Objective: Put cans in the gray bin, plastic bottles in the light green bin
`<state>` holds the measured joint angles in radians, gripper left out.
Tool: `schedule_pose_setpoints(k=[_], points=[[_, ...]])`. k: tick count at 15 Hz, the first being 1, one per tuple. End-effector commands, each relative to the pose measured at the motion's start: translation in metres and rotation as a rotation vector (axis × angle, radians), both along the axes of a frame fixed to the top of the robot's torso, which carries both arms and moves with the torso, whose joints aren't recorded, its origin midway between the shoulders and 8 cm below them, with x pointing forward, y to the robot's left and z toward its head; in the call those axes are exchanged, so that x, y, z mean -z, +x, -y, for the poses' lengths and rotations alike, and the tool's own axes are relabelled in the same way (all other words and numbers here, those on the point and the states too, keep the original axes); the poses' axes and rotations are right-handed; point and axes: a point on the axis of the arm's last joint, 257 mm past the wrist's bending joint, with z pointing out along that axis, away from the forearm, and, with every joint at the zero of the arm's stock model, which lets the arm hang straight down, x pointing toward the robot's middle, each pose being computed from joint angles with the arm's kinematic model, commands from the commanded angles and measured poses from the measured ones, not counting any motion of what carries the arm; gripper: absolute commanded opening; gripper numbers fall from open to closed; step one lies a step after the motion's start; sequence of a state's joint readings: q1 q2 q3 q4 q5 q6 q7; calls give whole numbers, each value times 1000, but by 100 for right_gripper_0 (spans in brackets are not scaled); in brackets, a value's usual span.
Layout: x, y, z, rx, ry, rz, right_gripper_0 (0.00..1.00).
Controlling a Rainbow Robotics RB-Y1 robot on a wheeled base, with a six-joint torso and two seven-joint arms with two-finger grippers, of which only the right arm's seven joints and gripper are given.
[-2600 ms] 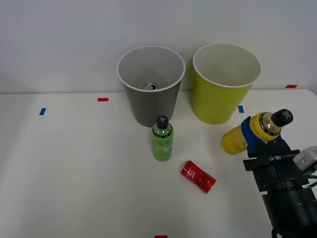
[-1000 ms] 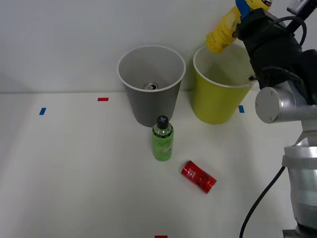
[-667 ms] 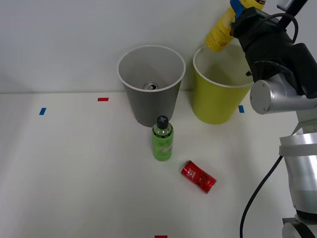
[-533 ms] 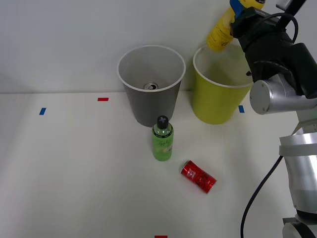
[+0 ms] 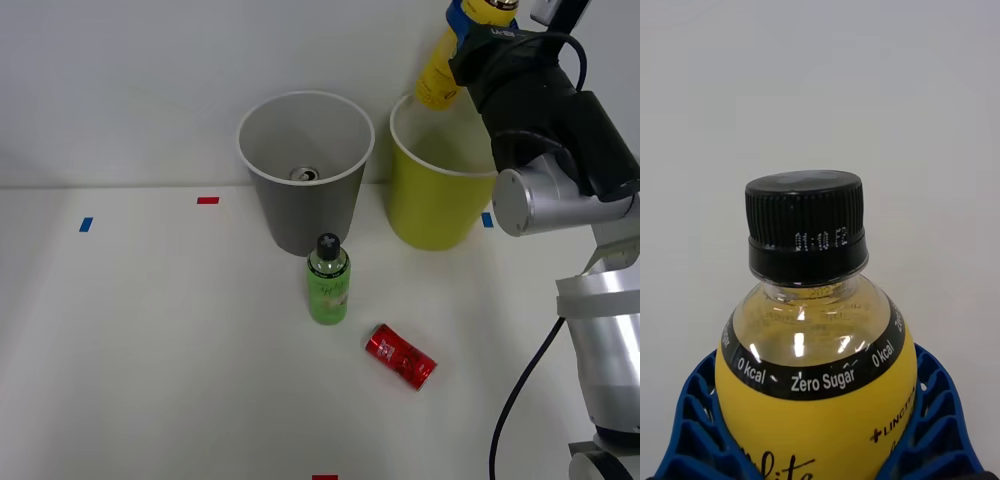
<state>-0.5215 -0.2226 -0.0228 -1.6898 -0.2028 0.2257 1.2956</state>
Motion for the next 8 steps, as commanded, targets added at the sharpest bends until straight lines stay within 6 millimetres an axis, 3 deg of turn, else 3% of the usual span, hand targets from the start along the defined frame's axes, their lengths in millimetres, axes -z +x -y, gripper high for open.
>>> schedule_pose_setpoints(k=[1, 4, 8], points=[[6, 0, 2, 7, 14, -9, 50], [21, -1, 5, 5, 40, -30, 69], [21, -3, -3, -10, 70, -24, 71]])
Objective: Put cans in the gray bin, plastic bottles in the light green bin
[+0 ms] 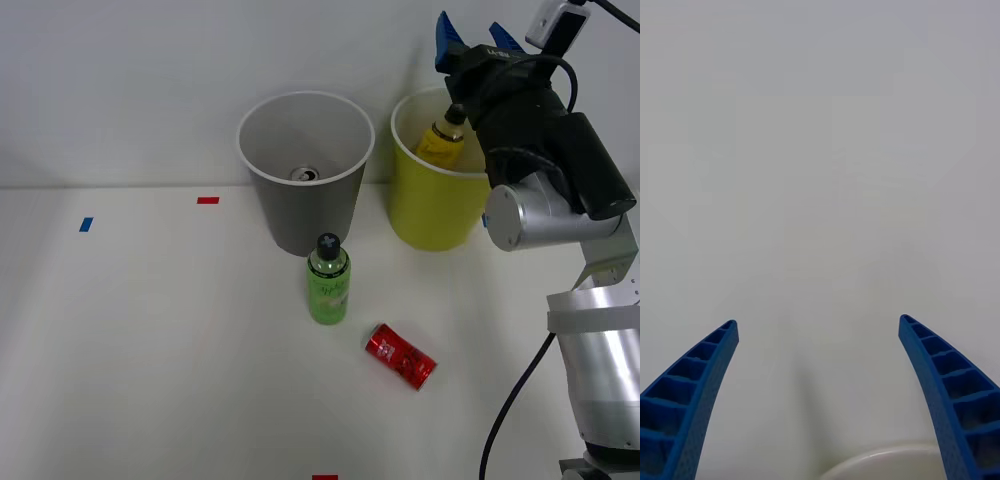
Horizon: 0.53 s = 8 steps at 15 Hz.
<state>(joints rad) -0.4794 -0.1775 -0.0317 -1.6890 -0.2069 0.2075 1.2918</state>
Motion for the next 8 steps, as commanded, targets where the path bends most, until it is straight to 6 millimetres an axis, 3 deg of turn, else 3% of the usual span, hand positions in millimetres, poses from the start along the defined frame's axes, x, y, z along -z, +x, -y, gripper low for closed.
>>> schedule_pose_setpoints(k=[1, 6, 8], points=[[-2, -2, -6, -10, 21, 11, 71], [-7, -7, -11, -23, 41, 41, 71], [-2, -20, -8, -28, 52, 93, 71]])
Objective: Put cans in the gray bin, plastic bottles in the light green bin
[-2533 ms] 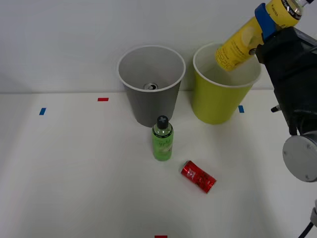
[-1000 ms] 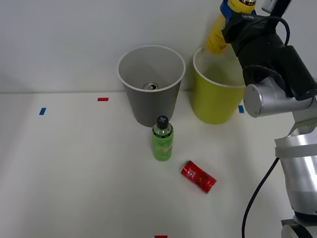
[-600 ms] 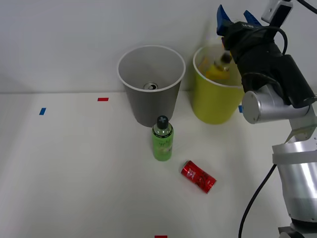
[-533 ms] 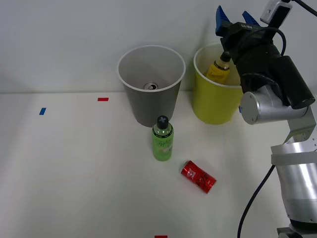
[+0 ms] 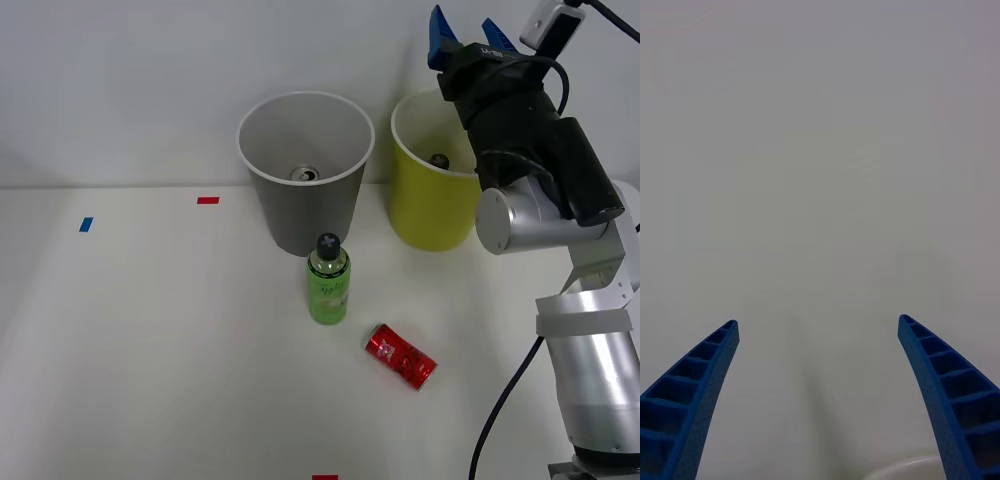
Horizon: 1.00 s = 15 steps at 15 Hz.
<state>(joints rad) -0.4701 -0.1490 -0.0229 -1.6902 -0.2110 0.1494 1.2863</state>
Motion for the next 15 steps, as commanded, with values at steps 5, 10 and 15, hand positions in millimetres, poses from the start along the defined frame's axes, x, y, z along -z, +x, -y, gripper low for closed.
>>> schedule_pose_setpoints(k=[5, 10, 15], points=[[10, -102, 28, 3, 37, 106, 71], [32, -175, 75, 103, 11, 97, 71], [82, -216, 113, 234, -27, 54, 71]])
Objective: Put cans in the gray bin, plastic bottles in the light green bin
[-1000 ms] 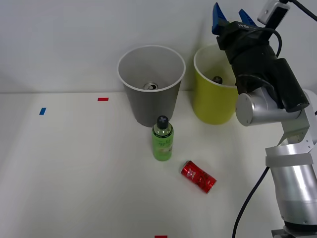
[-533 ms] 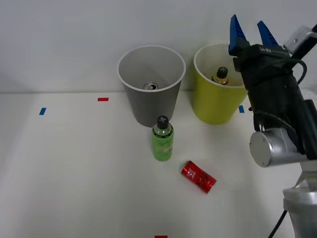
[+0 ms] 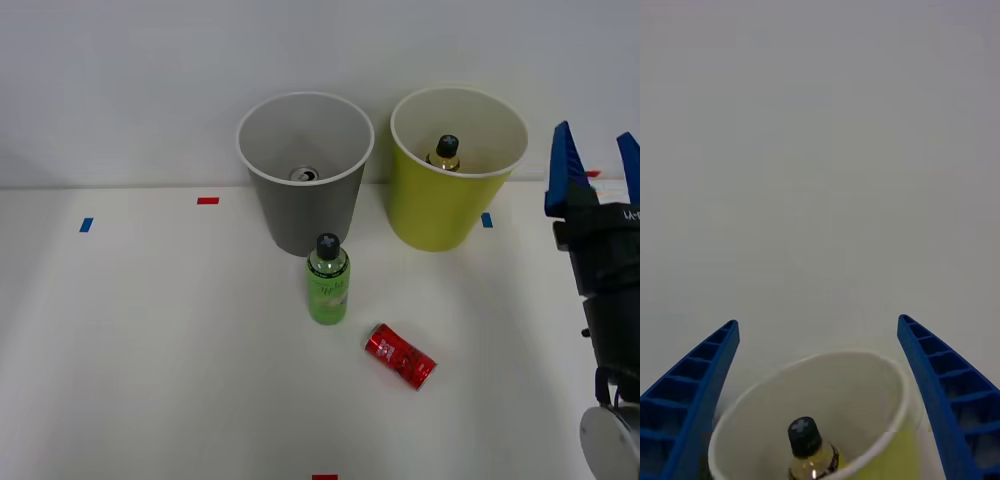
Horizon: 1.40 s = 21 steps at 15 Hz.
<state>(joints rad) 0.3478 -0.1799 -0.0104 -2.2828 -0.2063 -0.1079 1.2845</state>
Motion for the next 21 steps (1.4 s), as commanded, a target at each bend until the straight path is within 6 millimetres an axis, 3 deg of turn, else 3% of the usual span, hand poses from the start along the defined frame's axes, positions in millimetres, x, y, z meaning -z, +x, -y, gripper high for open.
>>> schedule_pose_setpoints(k=[1, 8, 15, 21], points=[[31, -25, 21, 85, -10, -37, 71], [108, -68, 46, 198, -83, -235, 71], [174, -81, 60, 291, -31, -309, 71], [214, -90, 46, 257, 56, -337, 71]])
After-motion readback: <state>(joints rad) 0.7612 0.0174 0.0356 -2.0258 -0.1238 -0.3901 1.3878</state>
